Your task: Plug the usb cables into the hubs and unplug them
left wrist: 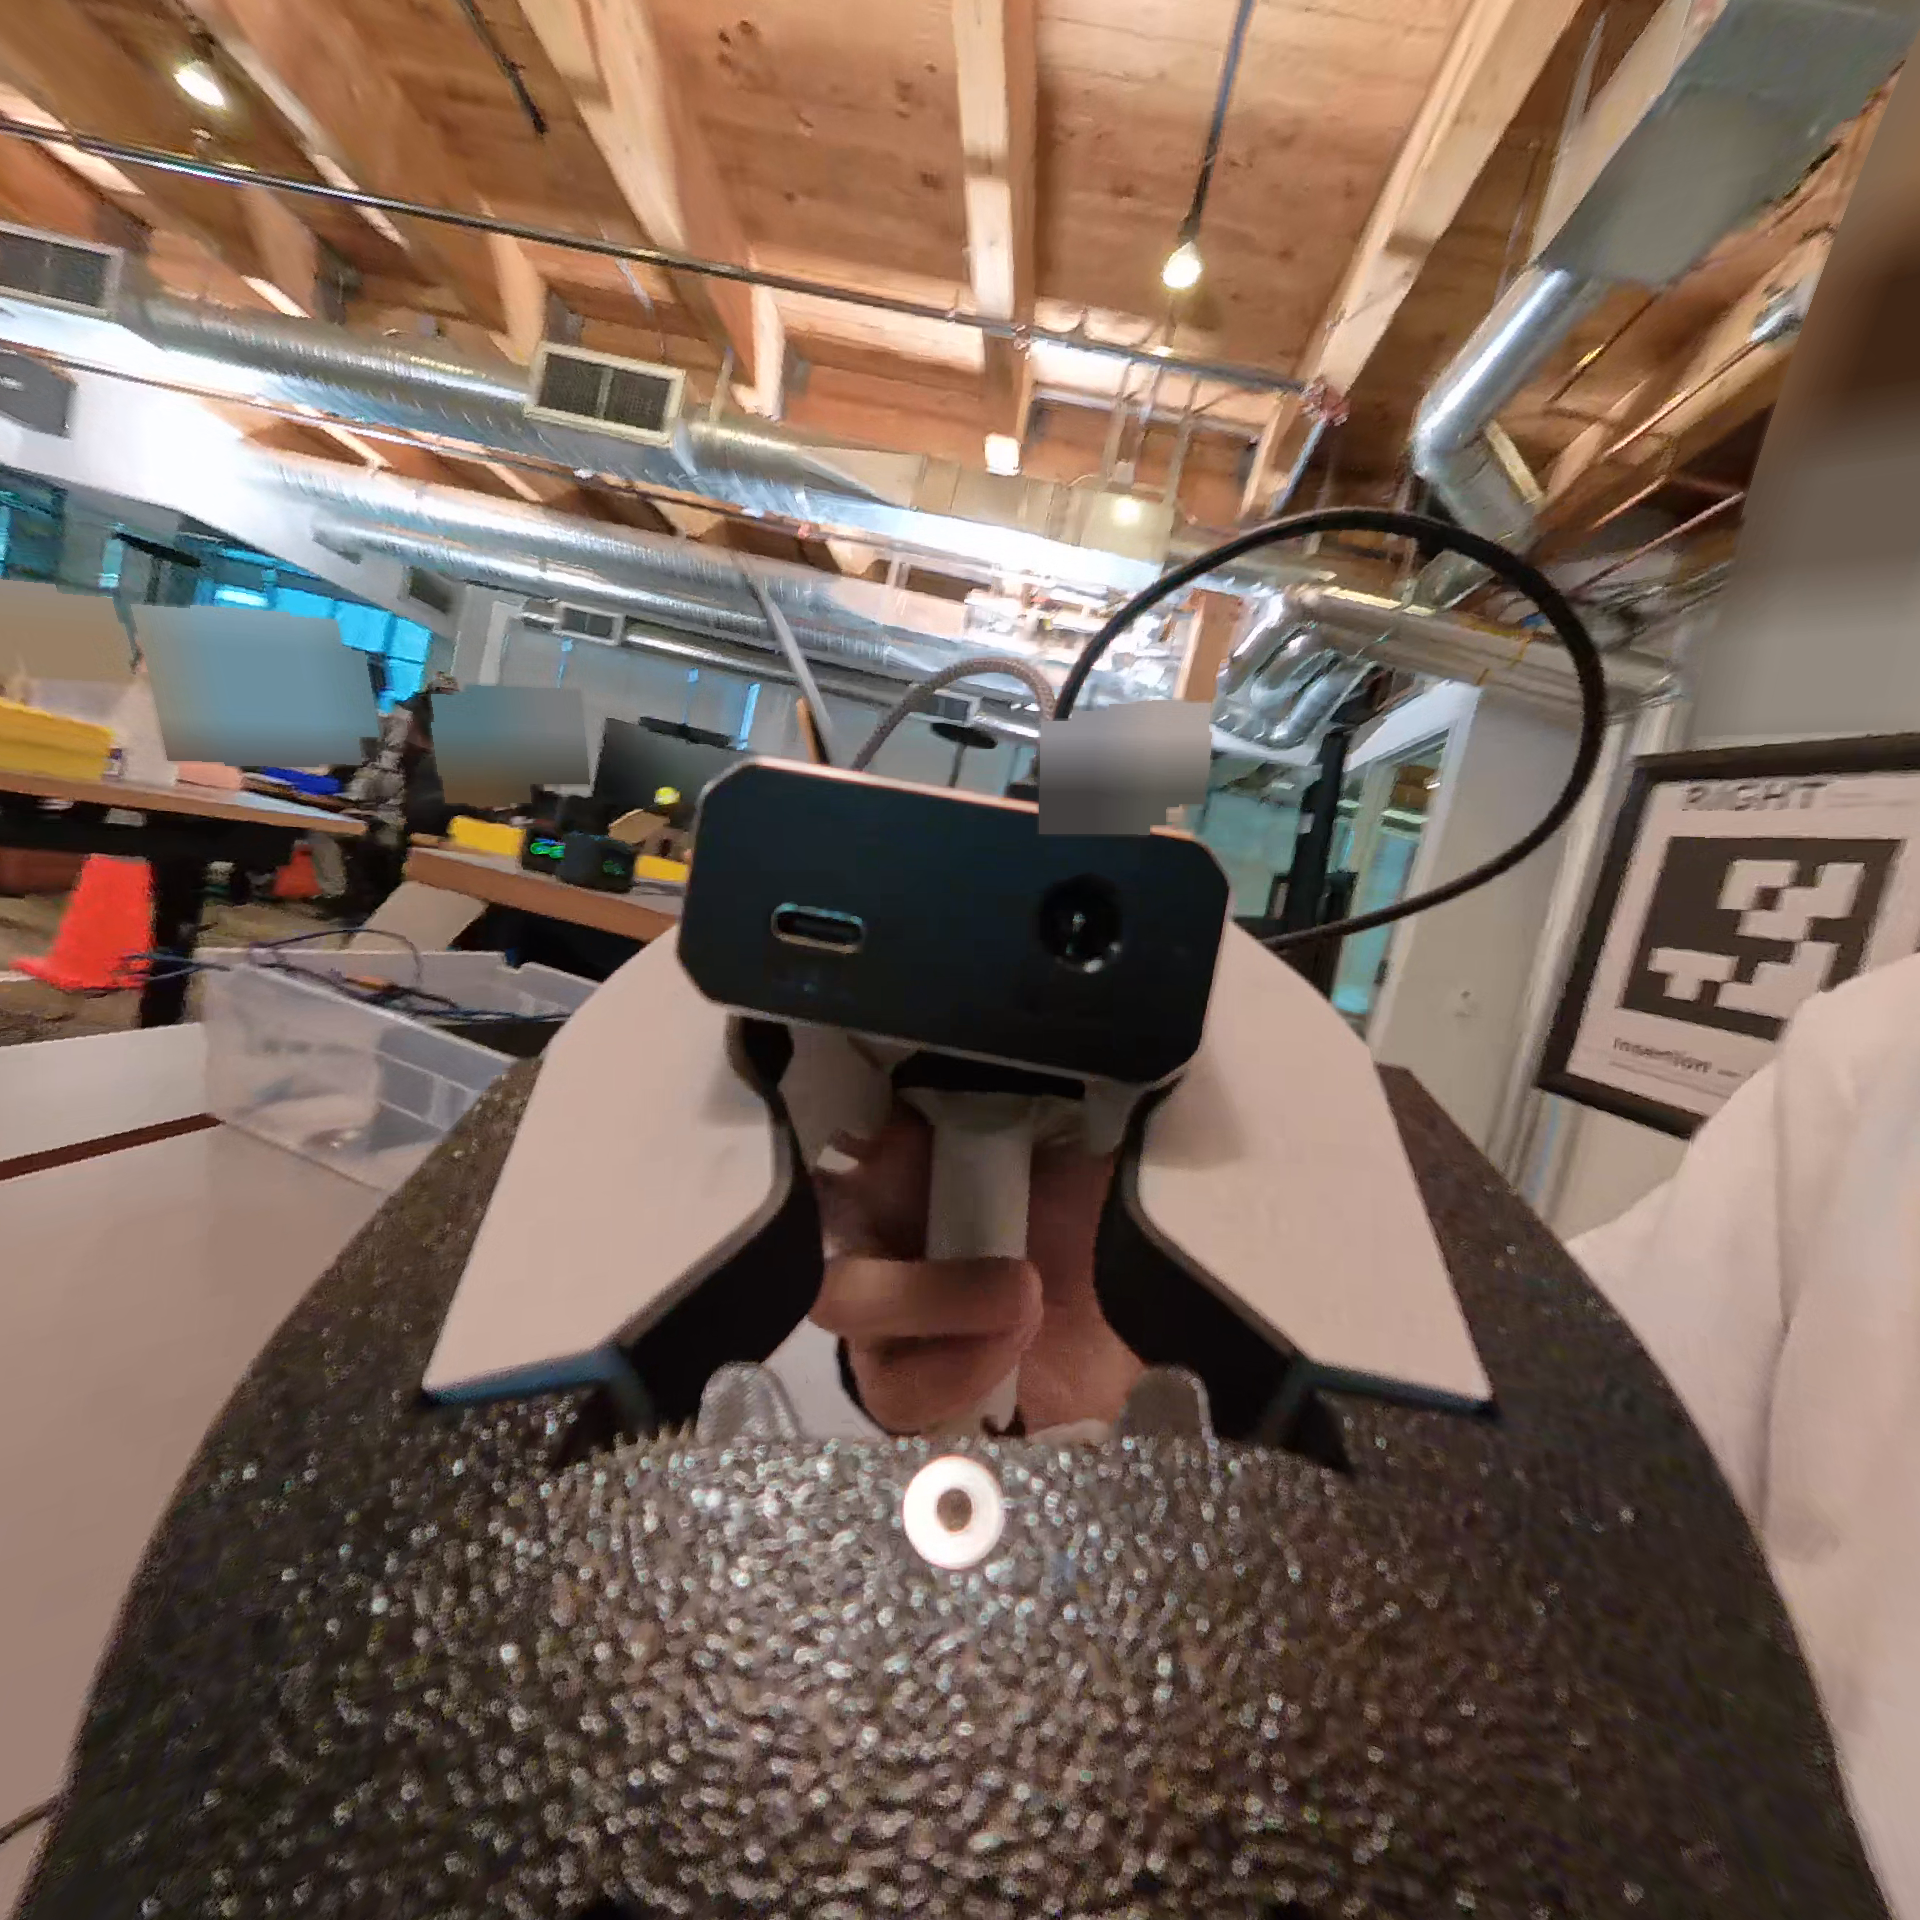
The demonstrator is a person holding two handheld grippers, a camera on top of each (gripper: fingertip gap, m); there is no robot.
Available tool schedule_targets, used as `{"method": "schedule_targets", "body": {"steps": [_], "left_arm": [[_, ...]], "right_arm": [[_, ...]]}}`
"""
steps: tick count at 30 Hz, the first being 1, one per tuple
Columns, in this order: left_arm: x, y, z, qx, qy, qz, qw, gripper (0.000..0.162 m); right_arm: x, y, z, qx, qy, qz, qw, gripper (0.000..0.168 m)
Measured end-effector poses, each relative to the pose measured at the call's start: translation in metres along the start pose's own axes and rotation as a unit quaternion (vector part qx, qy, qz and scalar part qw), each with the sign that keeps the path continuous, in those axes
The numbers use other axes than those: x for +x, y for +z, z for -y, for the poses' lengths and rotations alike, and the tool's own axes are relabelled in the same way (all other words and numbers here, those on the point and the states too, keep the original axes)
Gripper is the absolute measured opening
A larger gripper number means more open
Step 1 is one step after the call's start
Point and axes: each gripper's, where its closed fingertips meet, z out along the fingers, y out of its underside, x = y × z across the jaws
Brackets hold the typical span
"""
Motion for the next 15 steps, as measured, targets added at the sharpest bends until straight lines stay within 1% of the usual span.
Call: {"method": "schedule_targets", "body": {"steps": [1,2,4,5,9,10,11,14,15], "left_arm": [[-0.003,-0.001,0.003,-0.007,0.01,0.012,1.0,0.064],[-0.005,-0.001,0.007,-0.006,0.016,0.018,1.0,0.064],[-0.009,-0.002,0.021,0.004,0.018,0.028,0.999,0.062],[-0.011,-0.003,0.026,0.001,0.024,0.032,0.999,0.062],[-0.018,-0.01,0.042,-0.004,0.045,0.057,0.997,0.062],[-0.02,-0.012,0.046,-0.007,0.053,0.066,0.996,0.062],[-0.021,-0.014,0.049,-0.009,0.061,0.074,0.995,0.061],[-0.023,-0.017,0.055,-0.033,0.064,0.088,0.993,0.061],[-0.024,-0.018,0.054,-0.047,0.071,0.094,0.992,0.061]], "right_arm": [[0.004,-0.001,-0.001,-0.011,0.006,-0.009,1.0,0.095],[0.007,-0.002,-0.008,-0.04,0.013,-0.006,0.999,0.083],[0.011,-0.006,-0.029,-0.116,0.01,-0.004,0.993,0.084],[0.013,-0.007,-0.035,-0.138,0.004,-0.01,0.99,0.086],[0.025,-0.009,-0.032,-0.123,-0.038,-0.054,0.99,0.083],[0.028,-0.011,-0.033,-0.128,-0.034,-0.06,0.989,0.085],[0.032,-0.012,-0.032,-0.126,-0.028,-0.067,0.989,0.091],[0.04,-0.018,-0.016,-0.085,-0.023,-0.085,0.993,0.09],[0.044,-0.022,-0.013,-0.088,-0.026,-0.095,0.991,0.089]]}}
